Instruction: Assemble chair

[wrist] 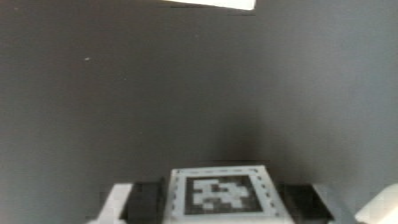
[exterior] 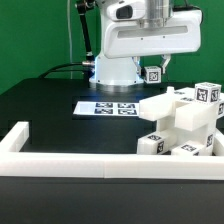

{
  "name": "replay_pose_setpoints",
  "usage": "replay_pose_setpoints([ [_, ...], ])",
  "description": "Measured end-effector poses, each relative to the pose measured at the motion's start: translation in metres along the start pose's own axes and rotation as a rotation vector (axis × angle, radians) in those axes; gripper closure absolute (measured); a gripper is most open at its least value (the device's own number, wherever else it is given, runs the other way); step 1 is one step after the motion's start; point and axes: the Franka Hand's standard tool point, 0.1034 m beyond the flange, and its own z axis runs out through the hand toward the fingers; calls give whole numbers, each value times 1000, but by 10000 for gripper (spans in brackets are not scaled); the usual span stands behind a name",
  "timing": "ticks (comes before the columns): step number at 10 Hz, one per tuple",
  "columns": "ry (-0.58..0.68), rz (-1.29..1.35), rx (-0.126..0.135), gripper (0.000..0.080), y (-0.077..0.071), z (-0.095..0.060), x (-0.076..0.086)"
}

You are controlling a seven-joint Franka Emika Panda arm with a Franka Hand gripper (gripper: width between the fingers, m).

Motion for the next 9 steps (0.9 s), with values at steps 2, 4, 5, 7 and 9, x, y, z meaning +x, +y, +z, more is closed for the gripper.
replay_pose_setpoints([
  [2, 4, -23, 4, 510, 4, -15, 18],
  [4, 23, -48, 5, 510, 5, -35, 47],
  [5, 37, -58, -2, 510, 7, -39, 58],
  [7, 30, -56, -2, 509, 7, -36, 55],
  [9, 30, -82, -3, 509, 8, -36, 55],
])
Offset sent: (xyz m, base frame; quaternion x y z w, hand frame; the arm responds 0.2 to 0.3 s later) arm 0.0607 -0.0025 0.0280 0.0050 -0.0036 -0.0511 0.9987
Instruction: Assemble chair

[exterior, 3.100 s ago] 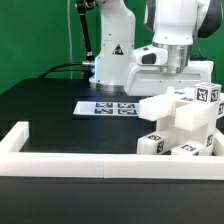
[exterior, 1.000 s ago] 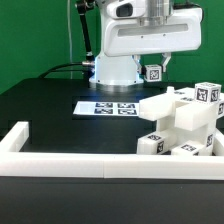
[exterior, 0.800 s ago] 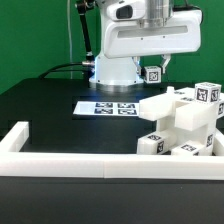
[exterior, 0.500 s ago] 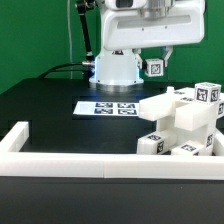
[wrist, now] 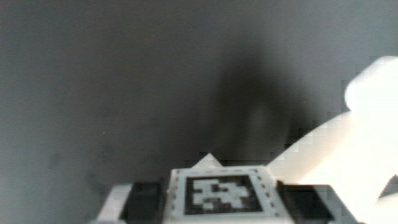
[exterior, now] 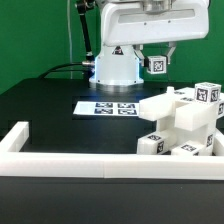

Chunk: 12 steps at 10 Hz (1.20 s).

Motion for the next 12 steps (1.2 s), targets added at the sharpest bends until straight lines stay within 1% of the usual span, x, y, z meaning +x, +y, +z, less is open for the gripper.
replay_pose_setpoints([
  [1, 1, -42, -4, 509, 4, -1, 6],
  [3, 24, -89, -22, 509, 13, -10, 35],
  [4, 29, -103, -32, 509, 16, -11, 48],
  [5, 38, -107, -38, 509, 16, -13, 56],
  [6, 33, -105, -36, 509, 16, -12, 53],
  [9, 31, -105, -37, 509, 15, -10, 53],
  [12, 25, -133, -41, 509, 2, -2, 60],
])
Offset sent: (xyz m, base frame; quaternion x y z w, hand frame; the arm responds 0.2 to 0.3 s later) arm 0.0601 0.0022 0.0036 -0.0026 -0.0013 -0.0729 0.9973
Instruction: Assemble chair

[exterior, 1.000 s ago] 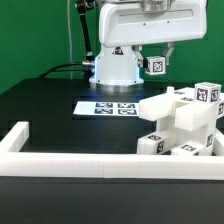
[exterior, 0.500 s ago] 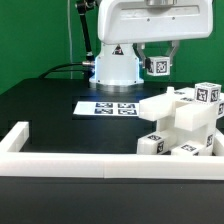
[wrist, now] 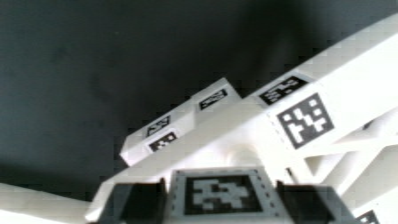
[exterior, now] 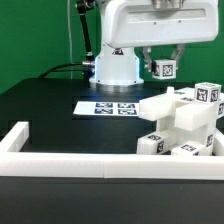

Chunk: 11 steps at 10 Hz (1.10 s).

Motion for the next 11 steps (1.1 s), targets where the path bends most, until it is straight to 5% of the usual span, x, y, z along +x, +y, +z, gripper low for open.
replay_pose_setpoints([
  [11, -5, 31, -8, 509, -6, 15, -2],
])
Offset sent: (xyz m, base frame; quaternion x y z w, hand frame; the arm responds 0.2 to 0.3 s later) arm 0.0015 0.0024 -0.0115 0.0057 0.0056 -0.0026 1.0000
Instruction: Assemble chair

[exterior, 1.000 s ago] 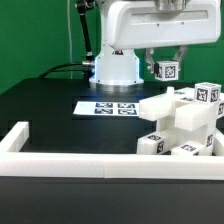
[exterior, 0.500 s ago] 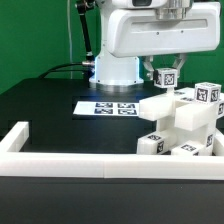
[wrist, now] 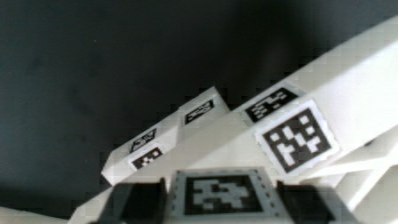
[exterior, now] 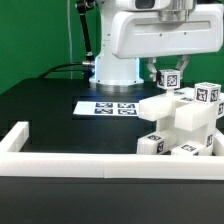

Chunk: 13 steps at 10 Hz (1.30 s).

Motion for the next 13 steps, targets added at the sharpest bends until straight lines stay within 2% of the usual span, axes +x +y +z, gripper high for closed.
replay_pose_setpoints([
  [3, 4, 1, -1, 509, 0, 0, 0],
  [6, 16, 3, -7, 509, -6, 4, -1],
  [13, 13, 8, -12, 509, 0, 10, -2],
])
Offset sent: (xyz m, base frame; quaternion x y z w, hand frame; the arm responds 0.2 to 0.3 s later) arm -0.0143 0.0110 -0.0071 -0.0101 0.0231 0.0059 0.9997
